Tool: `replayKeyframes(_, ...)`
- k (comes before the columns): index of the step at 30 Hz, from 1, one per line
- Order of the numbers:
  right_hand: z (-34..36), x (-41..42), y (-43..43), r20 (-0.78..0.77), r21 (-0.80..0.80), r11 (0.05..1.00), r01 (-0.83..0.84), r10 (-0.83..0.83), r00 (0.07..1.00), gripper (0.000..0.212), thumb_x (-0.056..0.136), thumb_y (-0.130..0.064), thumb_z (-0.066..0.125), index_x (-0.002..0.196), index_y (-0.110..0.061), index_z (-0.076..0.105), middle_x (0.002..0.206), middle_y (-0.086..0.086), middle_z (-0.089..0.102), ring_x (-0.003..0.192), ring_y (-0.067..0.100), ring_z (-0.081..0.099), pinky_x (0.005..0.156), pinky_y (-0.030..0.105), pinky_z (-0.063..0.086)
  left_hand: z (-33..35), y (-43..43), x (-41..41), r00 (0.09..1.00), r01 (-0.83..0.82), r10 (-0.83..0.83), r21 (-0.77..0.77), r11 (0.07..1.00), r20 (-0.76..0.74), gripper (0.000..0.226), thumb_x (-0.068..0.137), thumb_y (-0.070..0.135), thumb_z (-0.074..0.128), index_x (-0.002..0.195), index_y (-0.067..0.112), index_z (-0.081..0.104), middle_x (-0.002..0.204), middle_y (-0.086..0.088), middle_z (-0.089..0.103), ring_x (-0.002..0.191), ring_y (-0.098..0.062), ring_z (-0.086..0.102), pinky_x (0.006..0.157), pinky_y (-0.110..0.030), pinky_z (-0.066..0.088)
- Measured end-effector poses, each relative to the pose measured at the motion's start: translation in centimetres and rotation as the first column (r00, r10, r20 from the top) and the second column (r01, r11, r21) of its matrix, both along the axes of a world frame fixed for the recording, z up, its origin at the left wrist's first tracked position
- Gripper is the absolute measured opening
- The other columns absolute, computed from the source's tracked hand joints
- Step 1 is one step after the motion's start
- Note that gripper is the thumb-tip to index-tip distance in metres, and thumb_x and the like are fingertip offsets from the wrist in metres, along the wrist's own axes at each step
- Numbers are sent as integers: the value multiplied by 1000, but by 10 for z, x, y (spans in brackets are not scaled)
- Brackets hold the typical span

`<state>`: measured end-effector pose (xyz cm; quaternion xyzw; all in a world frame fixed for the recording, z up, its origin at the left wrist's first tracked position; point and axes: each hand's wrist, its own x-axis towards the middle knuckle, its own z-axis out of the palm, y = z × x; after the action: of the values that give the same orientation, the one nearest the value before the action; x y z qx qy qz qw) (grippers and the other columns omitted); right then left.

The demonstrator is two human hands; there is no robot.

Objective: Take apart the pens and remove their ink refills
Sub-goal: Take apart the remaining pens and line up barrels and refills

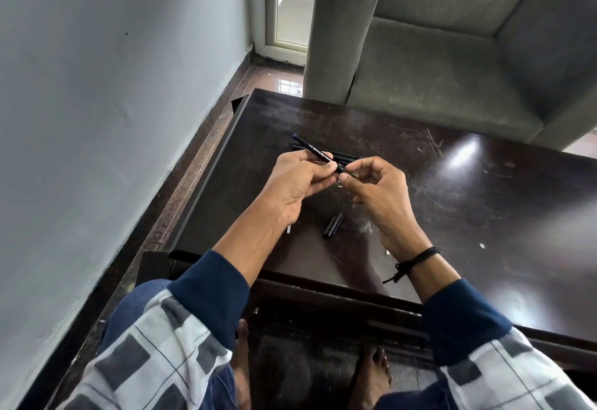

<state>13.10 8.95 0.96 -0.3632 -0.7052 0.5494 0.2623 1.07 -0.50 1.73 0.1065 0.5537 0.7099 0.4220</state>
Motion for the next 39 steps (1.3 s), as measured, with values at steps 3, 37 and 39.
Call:
replayKeyframes(3, 0, -1, -2, -9, -24, 1000, 5, -5, 1000, 16, 88, -23, 81, 97, -17, 70, 84, 2, 68, 66, 9, 61, 58, 22, 49, 1, -1, 0, 1000, 1, -1, -1, 1000, -13, 14, 88, -6, 69, 100, 1, 70, 84, -7, 73, 83, -18, 74, 74, -23, 60)
replayKeyframes(37, 1, -1, 3, 9, 32, 999, -10, 9, 1000, 14, 95, -30, 72, 90, -17, 70, 77, 0, 70, 64, 10, 62, 62, 27, 51, 2, 1, 1, 998, 49, -50, -34, 998, -29, 13, 89, 0, 71, 99, 7, 70, 96, -10, 72, 91, -21, 74, 76, -24, 60)
replayKeyframes(39, 1, -1, 2, 10, 34, 999, -7, 7, 1000, 14, 95, -30, 72, 90, -17, 70, 76, -1, 70, 63, 9, 62, 63, 27, 51, 2, 0, 1, 998, 46, -47, -35, 998, -30, 13, 89, 0, 71, 101, 6, 70, 96, -11, 72, 91, -22, 74, 78, -25, 61)
